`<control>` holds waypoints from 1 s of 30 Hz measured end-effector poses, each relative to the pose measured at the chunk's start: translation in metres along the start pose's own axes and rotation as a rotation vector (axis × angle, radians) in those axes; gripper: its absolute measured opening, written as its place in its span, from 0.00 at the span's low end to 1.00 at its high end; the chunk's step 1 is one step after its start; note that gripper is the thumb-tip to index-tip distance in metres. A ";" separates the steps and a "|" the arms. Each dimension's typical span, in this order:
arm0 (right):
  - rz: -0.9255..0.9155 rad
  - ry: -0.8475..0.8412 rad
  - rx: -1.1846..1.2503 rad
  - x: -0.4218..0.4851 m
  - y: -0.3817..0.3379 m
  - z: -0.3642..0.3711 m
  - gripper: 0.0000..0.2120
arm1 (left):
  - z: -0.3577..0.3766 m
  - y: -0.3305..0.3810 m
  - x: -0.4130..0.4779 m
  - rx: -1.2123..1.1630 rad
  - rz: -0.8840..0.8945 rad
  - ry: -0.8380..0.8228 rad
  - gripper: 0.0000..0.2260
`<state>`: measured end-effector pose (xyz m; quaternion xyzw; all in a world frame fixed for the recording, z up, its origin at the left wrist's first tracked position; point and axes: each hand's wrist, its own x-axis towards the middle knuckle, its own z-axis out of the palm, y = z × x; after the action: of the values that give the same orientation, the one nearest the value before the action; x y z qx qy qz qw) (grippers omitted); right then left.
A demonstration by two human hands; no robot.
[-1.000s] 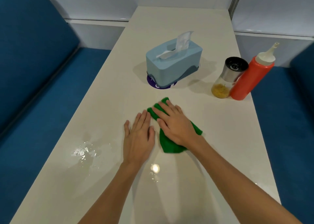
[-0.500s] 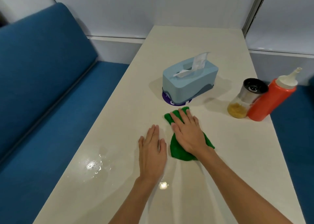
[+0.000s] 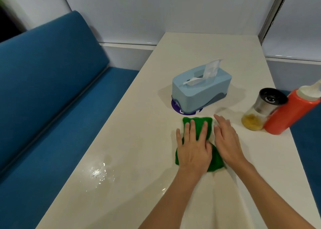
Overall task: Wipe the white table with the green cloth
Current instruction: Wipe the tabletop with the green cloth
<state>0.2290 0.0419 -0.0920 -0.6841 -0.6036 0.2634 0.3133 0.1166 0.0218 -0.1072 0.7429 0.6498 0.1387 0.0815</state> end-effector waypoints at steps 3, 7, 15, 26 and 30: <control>0.003 -0.029 -0.242 0.002 0.001 0.011 0.23 | -0.011 -0.034 -0.032 0.051 0.181 -0.024 0.23; 0.012 -0.047 -0.500 0.000 0.004 0.021 0.25 | -0.026 -0.088 -0.026 0.185 0.146 0.057 0.25; 0.001 -0.041 -0.595 0.001 0.006 0.025 0.26 | -0.015 -0.049 0.029 0.029 -0.015 -0.010 0.30; 0.001 -0.046 -0.611 0.001 0.006 0.025 0.25 | -0.035 -0.116 0.021 0.183 -0.007 -0.045 0.35; 0.003 -0.042 -0.609 0.002 0.006 0.025 0.25 | -0.028 -0.098 0.073 0.203 -0.175 -0.084 0.35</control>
<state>0.2146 0.0463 -0.1131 -0.7417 -0.6603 0.0850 0.0809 0.0238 0.1060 -0.1032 0.6929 0.7189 0.0336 0.0449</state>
